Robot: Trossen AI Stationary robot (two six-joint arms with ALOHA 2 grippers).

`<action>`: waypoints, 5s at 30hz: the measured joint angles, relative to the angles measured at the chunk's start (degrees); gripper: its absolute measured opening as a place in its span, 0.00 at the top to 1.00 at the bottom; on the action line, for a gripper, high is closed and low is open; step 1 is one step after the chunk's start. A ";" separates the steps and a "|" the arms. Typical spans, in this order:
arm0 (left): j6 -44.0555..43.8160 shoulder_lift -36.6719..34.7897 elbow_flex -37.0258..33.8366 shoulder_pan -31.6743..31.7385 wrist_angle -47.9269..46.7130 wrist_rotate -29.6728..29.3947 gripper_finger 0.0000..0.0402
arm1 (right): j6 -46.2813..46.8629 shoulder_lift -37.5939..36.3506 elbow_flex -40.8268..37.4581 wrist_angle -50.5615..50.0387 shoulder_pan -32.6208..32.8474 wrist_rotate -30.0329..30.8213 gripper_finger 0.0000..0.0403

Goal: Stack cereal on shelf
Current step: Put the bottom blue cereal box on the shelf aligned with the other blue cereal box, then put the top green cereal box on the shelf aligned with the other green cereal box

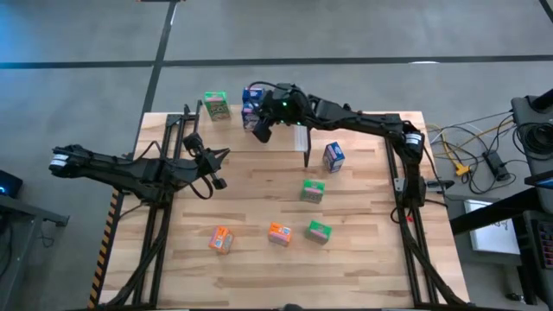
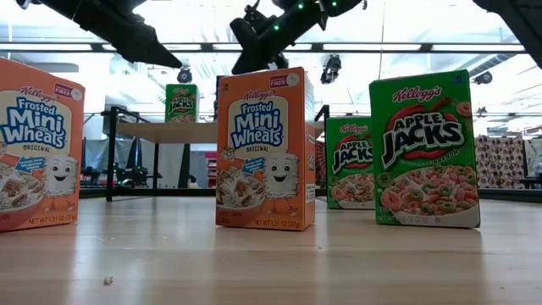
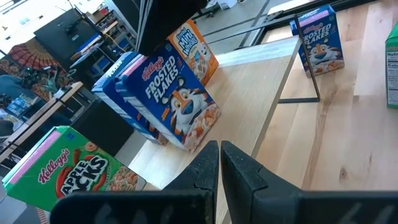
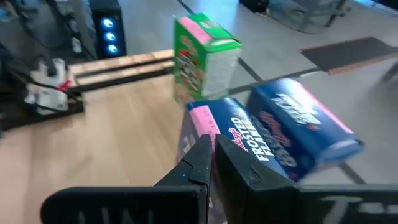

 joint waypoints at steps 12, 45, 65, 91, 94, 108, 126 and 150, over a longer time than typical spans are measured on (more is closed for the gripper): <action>-0.03 0.00 0.00 -0.01 0.02 0.00 1.00 | -2.02 -0.30 -0.26 -1.12 0.19 1.81 0.97; -0.09 0.02 0.00 0.00 0.07 0.02 1.00 | 3.41 0.68 4.40 -16.71 -0.67 9.20 0.97; -0.07 0.02 0.00 -0.02 0.07 0.02 1.00 | 3.16 0.37 3.70 -14.56 -0.50 8.92 0.97; -0.09 0.02 -0.02 -0.04 0.48 0.04 1.00 | 22.45 -4.30 1.92 -57.20 12.19 -8.73 0.97; -0.09 0.02 -0.02 -0.04 0.50 0.04 1.00 | 23.58 -4.30 0.16 -60.61 14.03 -8.72 0.97; -0.31 -0.37 -0.02 -0.04 0.46 0.04 1.00 | 19.08 -5.49 -3.25 -60.96 20.11 -7.54 0.76; -1.40 -0.70 -0.02 -0.06 0.69 0.04 1.00 | 16.59 -28.42 -38.71 -27.71 22.29 -1.34 0.32; -6.48 -0.61 -0.02 -0.06 7.02 11.24 0.99 | 12.54 -33.89 -61.96 1.68 22.29 2.84 0.49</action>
